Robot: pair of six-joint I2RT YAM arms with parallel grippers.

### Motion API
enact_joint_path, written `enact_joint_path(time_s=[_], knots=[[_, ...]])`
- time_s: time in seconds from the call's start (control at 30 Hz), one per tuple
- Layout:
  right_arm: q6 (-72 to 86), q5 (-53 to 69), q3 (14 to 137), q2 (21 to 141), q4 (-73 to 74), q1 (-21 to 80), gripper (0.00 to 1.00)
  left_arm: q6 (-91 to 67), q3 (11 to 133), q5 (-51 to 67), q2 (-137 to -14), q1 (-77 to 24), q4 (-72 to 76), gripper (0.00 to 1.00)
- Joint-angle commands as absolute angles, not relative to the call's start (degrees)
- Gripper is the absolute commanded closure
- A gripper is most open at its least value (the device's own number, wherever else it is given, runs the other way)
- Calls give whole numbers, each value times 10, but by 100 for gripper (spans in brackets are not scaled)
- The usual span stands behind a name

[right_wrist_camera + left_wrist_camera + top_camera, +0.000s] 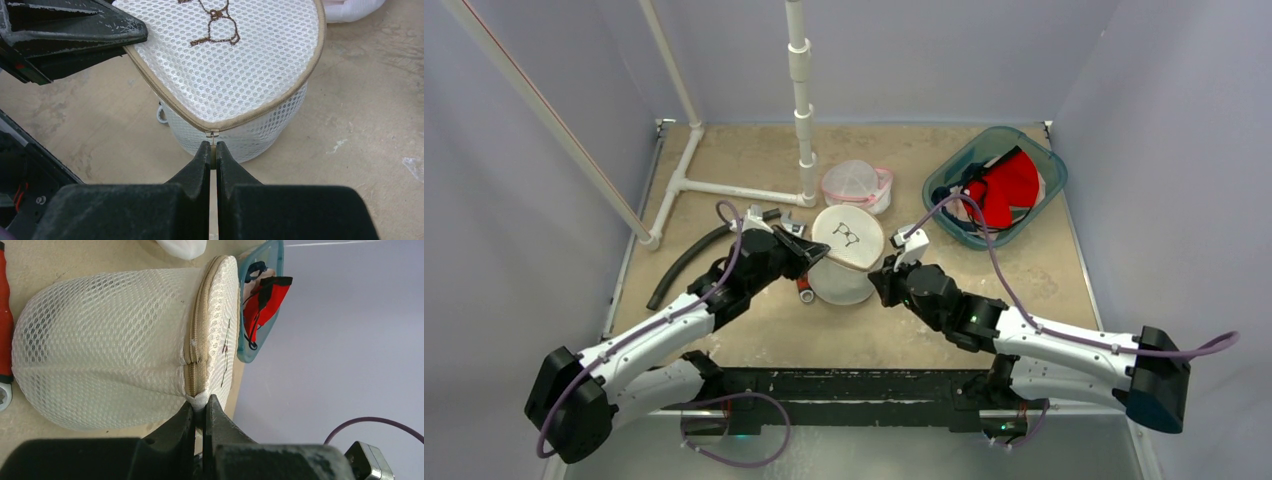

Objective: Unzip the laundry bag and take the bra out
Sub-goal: Unzip the laundry bag at the center of the board.

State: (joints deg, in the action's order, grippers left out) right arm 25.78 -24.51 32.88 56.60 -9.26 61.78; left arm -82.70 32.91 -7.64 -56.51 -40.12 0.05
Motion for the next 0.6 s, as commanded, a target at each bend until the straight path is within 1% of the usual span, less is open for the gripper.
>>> enact_joint_path(time_s=[0.0,0.17,0.3,0.4,0.57], knots=[[270,-287,348,550,-51,617,100,-764,331,53,-588,-346,53,100],[295,-324,343,526,-20,617,100,-701,356,179,-633,-286,71,100],[310,-339,336,511,-8,617,100,-642,393,256,-668,-262,70,100],[321,-349,338,507,9,617,100,-594,430,286,-686,-251,42,100],[335,-369,332,486,27,617,100,-520,483,295,-698,-222,-36,100]])
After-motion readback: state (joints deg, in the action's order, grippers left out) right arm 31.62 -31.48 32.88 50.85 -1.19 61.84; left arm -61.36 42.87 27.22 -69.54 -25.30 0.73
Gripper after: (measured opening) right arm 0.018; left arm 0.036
